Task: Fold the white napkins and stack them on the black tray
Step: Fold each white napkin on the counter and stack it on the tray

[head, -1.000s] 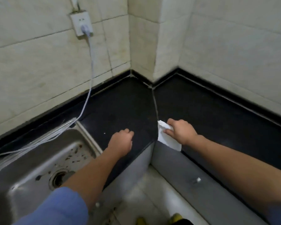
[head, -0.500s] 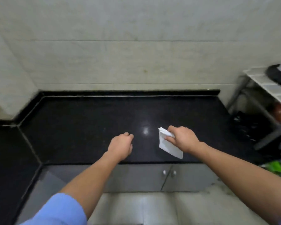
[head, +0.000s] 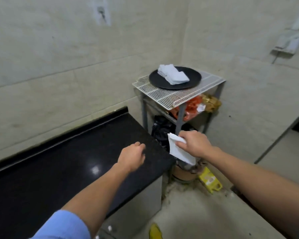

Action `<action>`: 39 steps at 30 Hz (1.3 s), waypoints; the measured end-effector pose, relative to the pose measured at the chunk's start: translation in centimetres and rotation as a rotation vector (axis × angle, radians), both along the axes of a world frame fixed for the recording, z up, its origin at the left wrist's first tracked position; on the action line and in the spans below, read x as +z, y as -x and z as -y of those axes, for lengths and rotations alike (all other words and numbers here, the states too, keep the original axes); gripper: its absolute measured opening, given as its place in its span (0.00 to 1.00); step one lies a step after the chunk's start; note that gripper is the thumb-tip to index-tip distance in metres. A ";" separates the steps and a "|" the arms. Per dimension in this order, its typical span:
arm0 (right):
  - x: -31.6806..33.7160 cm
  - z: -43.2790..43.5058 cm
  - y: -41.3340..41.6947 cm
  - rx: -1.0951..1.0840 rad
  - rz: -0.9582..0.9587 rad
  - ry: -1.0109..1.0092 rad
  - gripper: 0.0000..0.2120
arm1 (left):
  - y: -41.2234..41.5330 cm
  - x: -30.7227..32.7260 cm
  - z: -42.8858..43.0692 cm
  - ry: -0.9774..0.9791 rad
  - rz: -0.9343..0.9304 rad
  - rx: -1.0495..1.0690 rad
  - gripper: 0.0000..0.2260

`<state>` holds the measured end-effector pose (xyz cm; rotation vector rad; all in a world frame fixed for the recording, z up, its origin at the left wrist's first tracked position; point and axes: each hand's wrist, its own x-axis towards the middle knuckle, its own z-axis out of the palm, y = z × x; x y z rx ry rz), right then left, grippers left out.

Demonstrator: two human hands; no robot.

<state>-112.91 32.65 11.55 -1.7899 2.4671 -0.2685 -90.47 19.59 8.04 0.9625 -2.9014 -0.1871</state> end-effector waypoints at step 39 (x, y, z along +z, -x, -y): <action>14.0 43.2 42.8 0.339 0.122 0.074 0.04 | 45.4 5.0 30.8 0.074 0.028 0.143 0.18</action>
